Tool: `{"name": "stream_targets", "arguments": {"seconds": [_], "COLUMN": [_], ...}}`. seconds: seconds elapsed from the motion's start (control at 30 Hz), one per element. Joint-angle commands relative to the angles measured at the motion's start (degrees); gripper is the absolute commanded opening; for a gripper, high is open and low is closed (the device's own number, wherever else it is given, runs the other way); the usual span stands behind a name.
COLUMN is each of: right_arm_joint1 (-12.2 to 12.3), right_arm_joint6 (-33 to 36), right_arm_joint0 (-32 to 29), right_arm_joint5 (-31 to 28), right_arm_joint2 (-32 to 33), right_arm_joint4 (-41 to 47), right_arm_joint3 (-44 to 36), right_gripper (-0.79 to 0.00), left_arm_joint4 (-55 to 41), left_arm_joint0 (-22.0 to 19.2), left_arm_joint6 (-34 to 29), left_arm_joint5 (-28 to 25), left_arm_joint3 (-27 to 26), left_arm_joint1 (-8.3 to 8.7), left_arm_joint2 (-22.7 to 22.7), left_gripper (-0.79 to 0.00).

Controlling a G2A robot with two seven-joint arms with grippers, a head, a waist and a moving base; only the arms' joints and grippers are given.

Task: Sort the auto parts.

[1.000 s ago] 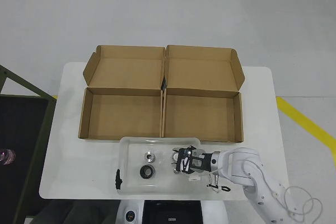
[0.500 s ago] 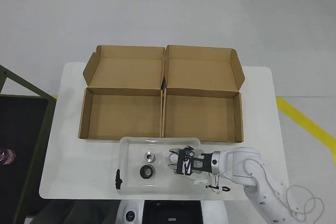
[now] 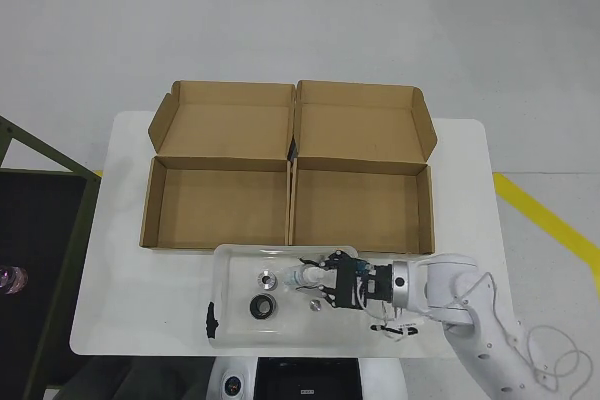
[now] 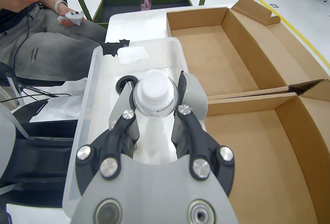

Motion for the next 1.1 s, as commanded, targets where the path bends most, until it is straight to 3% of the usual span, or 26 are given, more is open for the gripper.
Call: {"name": "stream_targets", "arguments": {"seconds": [0.0,0.67,1.07], "right_arm_joint1": [0.16,1.26,0.33], "right_arm_joint6": [-1.03,-5.84,-2.70], "right_arm_joint0": [0.38,3.95,10.68], "right_arm_joint5": [-0.77,2.38,8.64], "right_arm_joint2": [0.93,9.49,3.91], "right_arm_joint4": [0.97,5.07,5.41], "right_arm_joint3": [0.10,4.23,13.03], "right_gripper": [-0.785,-0.785,-0.785], "left_arm_joint4": [0.00,0.00,0.00], "left_arm_joint0": [0.00,0.00,0.00], "left_arm_joint6": [0.00,0.00,0.00], "left_arm_joint5": [0.00,0.00,0.00], "left_arm_joint3": [0.00,0.00,0.00], "left_arm_joint1": [0.00,0.00,0.00], "left_arm_joint2": [0.00,0.00,0.00], "left_gripper": [0.000,0.000,0.000]}}
